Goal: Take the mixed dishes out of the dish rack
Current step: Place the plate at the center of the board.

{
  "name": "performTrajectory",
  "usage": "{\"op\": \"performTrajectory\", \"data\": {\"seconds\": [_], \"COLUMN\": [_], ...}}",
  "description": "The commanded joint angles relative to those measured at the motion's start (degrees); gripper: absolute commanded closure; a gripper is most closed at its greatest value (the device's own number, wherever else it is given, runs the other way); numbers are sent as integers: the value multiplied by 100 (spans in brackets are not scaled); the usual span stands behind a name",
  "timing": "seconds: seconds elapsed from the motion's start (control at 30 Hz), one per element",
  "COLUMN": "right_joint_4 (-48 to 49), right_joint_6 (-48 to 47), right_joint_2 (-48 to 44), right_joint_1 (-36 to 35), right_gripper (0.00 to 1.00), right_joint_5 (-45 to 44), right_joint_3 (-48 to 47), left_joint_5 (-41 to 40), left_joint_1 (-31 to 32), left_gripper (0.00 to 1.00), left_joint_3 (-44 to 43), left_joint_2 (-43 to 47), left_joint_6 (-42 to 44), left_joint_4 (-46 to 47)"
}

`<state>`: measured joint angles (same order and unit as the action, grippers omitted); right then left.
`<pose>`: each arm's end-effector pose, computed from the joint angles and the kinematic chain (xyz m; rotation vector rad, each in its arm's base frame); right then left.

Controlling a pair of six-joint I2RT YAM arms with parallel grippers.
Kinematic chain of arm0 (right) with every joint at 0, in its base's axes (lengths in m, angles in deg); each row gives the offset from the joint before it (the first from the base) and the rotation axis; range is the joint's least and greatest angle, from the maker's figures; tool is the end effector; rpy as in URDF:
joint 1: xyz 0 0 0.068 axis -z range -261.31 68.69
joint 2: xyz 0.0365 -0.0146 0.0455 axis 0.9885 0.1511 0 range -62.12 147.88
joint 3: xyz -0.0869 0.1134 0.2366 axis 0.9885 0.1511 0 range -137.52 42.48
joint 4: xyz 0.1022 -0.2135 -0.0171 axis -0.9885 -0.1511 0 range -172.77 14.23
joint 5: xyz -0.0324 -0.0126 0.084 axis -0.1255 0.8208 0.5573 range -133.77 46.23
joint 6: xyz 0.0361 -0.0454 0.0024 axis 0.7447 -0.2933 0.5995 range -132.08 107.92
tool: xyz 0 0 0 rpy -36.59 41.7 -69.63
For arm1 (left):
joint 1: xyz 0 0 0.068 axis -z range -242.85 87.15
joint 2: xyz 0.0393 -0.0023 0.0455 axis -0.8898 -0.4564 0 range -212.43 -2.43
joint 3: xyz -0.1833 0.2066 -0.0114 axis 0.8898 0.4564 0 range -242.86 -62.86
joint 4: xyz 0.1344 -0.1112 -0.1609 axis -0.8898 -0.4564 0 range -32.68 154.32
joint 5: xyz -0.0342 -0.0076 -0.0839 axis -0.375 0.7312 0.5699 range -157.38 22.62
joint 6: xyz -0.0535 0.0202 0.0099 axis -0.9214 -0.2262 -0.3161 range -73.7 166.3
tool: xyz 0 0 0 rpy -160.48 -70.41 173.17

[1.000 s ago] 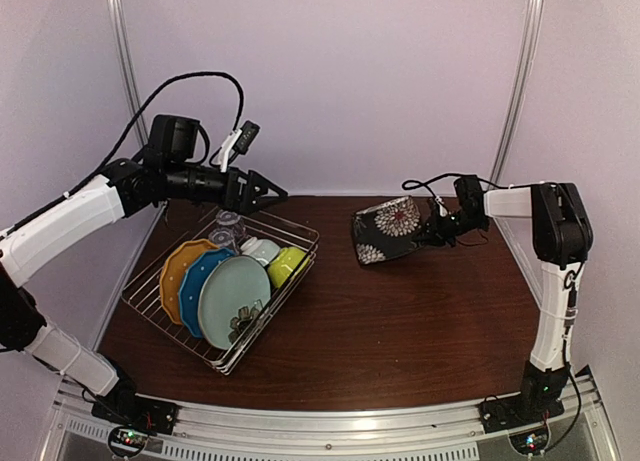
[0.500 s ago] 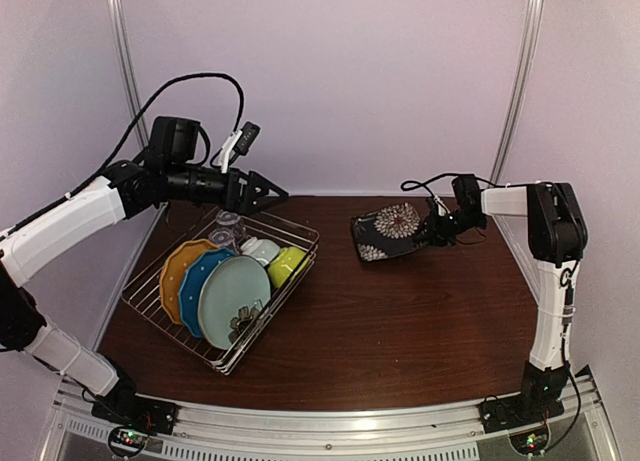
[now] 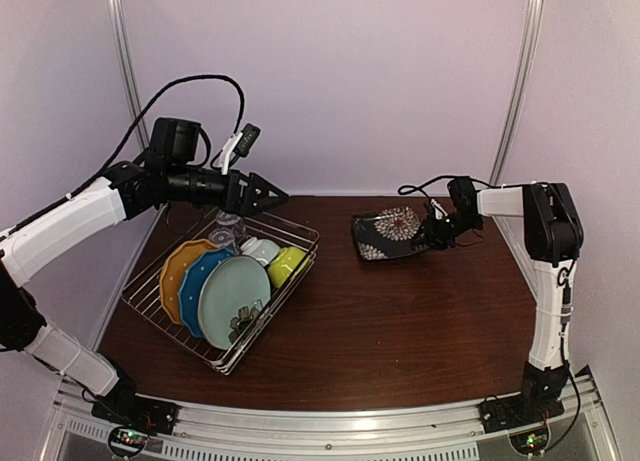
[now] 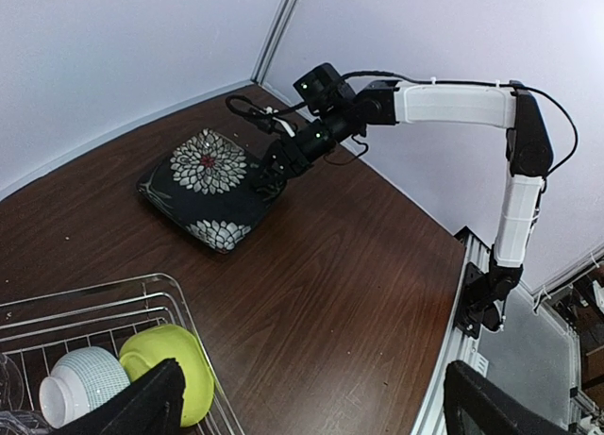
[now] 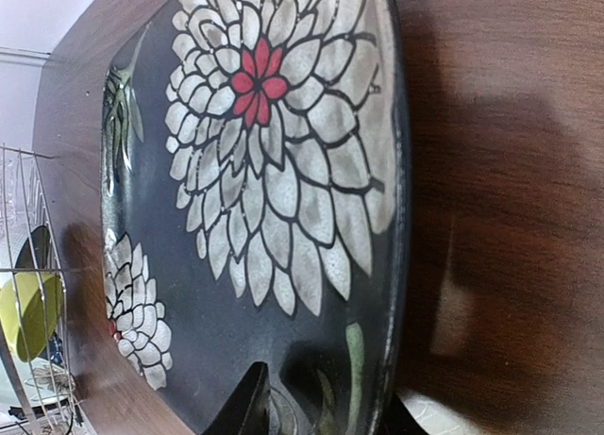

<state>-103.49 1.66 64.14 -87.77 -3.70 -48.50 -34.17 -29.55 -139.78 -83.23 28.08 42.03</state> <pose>0.4340 0.0761 0.1576 -0.0624 2.6228 1.0486 0.2361 -0.1822 0.3749 0.6641 2.0366 -1.1356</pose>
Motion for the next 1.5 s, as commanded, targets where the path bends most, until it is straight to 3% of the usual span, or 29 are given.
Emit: {"op": "performTrajectory", "data": {"seconds": [0.0,0.63,0.97,1.23,1.47], "right_joint_4": [-62,-480,-129,-96,-289], "right_joint_6": [-131,-315,-151,-182,-158], "right_joint_2": [112,397,43,-153,-170], "right_joint_1": [-128,-520,-578,-659,-666], "right_gripper": [68,66,49,43,34], "right_joint_5": [-325,-672,-659,-779,-1394], "right_joint_3": [-344,-753,-47,215,97], "left_joint_5": [15,1,-51,-45,-250], "left_joint_1": [-43,-104,-130,-139,-156], "left_gripper": [3,2,3,3,3], "left_joint_3": [72,14,23,72,51], "left_joint_2": [22,-18,-1,31,103], "left_joint_6": [-46,-36,-67,-78,-79], "left_joint_4": [251,198,161,152,18]}}
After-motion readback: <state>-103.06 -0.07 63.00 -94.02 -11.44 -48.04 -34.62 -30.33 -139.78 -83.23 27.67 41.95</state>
